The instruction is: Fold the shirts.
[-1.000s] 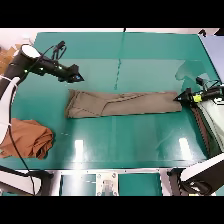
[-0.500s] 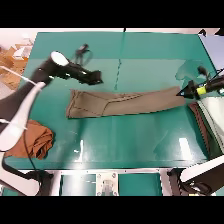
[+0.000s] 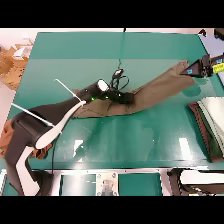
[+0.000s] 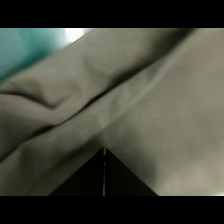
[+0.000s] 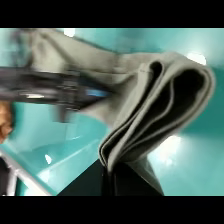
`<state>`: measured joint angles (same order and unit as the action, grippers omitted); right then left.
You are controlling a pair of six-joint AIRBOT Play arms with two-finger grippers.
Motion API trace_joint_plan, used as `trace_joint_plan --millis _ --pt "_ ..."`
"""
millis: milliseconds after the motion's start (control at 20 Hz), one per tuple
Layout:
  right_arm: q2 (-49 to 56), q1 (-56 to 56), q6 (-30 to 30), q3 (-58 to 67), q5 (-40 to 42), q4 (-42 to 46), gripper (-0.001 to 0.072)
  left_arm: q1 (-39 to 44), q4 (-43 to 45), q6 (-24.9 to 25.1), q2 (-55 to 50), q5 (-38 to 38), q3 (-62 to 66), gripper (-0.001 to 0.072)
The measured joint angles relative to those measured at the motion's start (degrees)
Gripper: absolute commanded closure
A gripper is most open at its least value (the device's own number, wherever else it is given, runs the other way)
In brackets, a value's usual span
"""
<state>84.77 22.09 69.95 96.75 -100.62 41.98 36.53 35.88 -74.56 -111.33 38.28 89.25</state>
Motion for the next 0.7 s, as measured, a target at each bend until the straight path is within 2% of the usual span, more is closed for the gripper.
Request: trace_joint_plan --millis 250,350,500,700 --pt "-3.3 -2.7 0.5 0.2 -0.5 -2.4 0.0696 1.4 -3.4 0.0 -2.6 -0.3 1.4 0.0684" --pt "-3.7 -3.0 1.0 0.2 -0.5 -2.6 0.0696 -0.4 -3.5 0.2 -2.8 3.7 3.5 0.0684" --pt "-4.0 -3.8 2.1 0.2 -0.5 -3.1 0.0696 -6.1 0.5 0.5 -2.3 16.9 10.1 0.0685" --pt "-4.1 -8.9 4.5 0.2 1.0 -3.5 0.0696 -15.8 19.4 -3.4 1.1 41.2 20.3 0.0684"
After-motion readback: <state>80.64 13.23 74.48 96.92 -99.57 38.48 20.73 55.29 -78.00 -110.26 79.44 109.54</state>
